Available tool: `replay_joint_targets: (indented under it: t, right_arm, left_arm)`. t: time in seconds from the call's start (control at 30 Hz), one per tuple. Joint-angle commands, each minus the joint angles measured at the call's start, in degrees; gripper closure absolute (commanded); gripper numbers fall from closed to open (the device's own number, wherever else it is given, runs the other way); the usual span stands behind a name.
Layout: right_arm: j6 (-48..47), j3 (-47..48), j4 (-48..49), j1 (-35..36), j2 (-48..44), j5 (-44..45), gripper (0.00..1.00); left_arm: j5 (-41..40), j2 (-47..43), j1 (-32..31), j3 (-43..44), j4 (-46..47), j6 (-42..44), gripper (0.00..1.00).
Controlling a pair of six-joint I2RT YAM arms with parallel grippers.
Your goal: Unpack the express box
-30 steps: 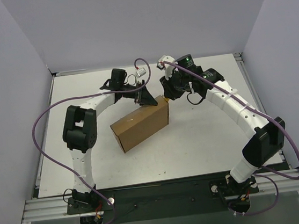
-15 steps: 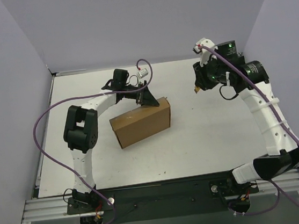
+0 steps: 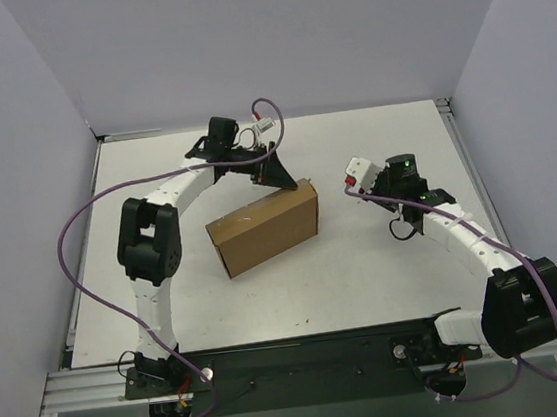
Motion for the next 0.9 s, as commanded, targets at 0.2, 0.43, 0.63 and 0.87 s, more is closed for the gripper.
replay_joint_targets:
  t: [0.2,0.43,0.63,0.87]
  right_arm:
    - [-11.8,-8.1,7.2,1.4,-2.2,-2.1,0.36]
    - [6.1,7.4,-9.6,4.8,-0.3,-8.3,0.25]
    - [24.9,24.4,-20.5,9.3,13.2,-14.1,0.62]
    - [27.7,31.9,-22.9,14.5,22.4,-21.6,0.91]
  left_arm:
    - [-6.5,-8.9,12.9,-2.0,-9.9,10.6,0.05]
    - [-9.1,-11.8,20.2,-8.5,-15.4,15.2,0.23]
    - [-8.3,-12.4,19.7,-13.0,-22.8,25.2,0.52]
    - [-4.5,-16.7,17.8,-19.2,-25.4,30.5,0.72]
